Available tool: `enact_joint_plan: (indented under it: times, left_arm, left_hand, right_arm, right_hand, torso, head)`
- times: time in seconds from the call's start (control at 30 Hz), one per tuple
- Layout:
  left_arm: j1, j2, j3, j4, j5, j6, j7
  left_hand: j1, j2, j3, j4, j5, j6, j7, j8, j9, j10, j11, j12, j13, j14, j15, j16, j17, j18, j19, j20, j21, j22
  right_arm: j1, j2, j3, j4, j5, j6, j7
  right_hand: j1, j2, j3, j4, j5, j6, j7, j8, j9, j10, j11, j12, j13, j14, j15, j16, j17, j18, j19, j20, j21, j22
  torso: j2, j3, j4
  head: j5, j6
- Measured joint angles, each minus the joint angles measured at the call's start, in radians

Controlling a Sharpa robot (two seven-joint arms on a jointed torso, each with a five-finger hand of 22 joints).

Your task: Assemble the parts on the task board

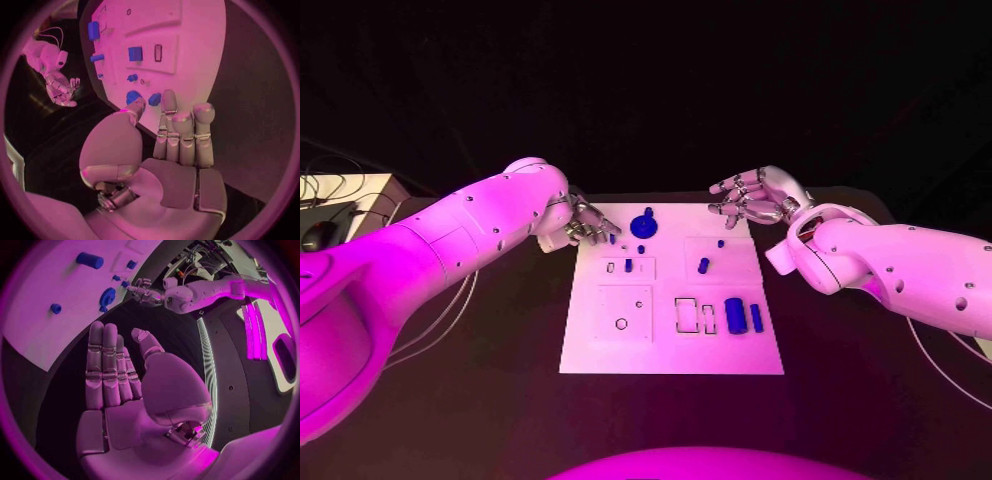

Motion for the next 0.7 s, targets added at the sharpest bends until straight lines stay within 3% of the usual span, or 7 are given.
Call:
enact_joint_plan:
  times: [0.53, 0.7]
  left_arm:
    - [-0.008, 0.016, -0.001, -0.027, 0.022, -0.006, 0.008]
    - [-0.008, 0.018, -0.001, -0.028, 0.029, -0.010, 0.012]
  left_hand:
    - [0.000, 0.000, 0.034, -0.029, 0.000, 0.000, 0.000, 0.000, 0.011, 0.000, 0.000, 0.000, 0.001, 0.000, 0.000, -0.005, -0.002, 0.000, 0.000, 0.000, 0.000, 0.000]
    - [0.016, 0.016, 0.051, -0.046, 0.000, 0.000, 0.000, 0.000, 0.014, 0.000, 0.000, 0.000, 0.001, 0.000, 0.000, -0.005, -0.003, 0.000, 0.000, 0.000, -0.002, 0.000]
  right_arm:
    - [0.001, 0.002, 0.000, 0.002, 0.000, 0.000, 0.000]
    - [0.001, 0.003, 0.000, 0.001, 0.000, 0.000, 0.000]
  right_hand:
    - [0.000, 0.000, 0.000, 0.000, 0.004, -0.001, -0.002, 0.000, -0.001, -0.002, -0.002, 0.000, 0.000, 0.000, 0.000, 0.000, 0.000, 0.000, 0.000, 0.000, 0.004, 0.003]
    - [0.000, 0.000, 0.000, 0.000, 0.004, 0.003, 0.000, 0.000, -0.001, -0.002, -0.002, 0.000, 0.000, 0.000, 0.000, 0.000, 0.000, 0.000, 0.000, 0.000, 0.004, 0.003]
  torso:
    - [0.000, 0.0000, 0.0008]
    - [-0.001, 0.0004, 0.0005]
  head:
    - [-0.002, -0.005]
    - [-0.002, -0.007]
